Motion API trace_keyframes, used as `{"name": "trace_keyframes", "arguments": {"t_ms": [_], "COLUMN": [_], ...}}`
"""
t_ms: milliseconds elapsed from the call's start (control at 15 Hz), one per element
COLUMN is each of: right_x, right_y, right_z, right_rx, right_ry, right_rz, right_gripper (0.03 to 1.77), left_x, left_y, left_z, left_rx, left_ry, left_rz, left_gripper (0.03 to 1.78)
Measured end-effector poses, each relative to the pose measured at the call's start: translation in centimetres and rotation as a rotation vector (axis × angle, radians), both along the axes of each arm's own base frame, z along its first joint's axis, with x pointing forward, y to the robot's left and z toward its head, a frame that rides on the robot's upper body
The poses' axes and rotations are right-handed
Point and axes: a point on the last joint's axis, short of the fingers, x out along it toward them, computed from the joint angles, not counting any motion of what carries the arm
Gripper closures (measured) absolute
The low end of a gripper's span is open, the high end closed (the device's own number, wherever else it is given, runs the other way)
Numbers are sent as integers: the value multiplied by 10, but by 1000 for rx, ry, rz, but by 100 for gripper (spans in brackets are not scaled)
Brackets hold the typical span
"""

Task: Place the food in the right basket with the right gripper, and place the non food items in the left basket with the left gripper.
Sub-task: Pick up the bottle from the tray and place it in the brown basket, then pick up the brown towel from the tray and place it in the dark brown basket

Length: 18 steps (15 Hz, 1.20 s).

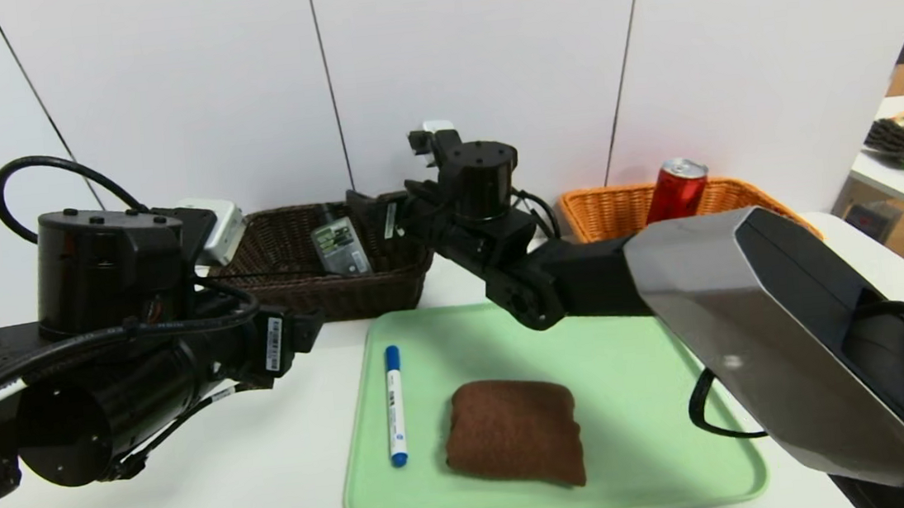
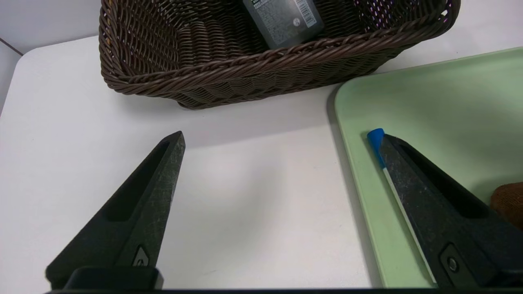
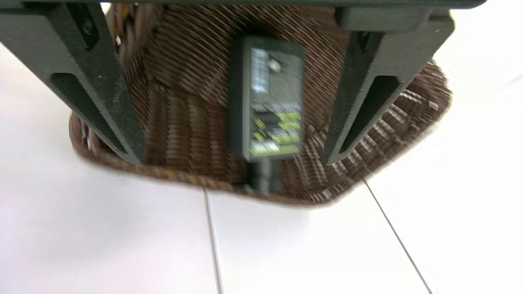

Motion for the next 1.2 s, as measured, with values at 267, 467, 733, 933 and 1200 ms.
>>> {"name": "trace_keyframes", "arguments": {"t_ms": [267,467,733,933,1200], "right_x": [-17,-45,-97,-137,-182], "right_y": [-18,-44,-100,-148,-202], "right_z": [53,110,172,186,169], "right_rx": [20,6,-129,-275,-365], "right_ry": [-22,-9,92,265,505], "right_rz": [-78,-109,-143,-176,-242], "right_gripper": [20,16,13,12,11], "left_x": [1,3,-3,-16,-32], "left_y": [-6,-9,-9,-9,-15], "left_z": [4,11,25,34,69], "left_rx": [-13,-24,-27,-7,1], "left_ry": [-11,-27,-3,59,128], "left_rz": [-17,-16,-16,-48,-164], "left_gripper": [12,12,12,12,12]}}
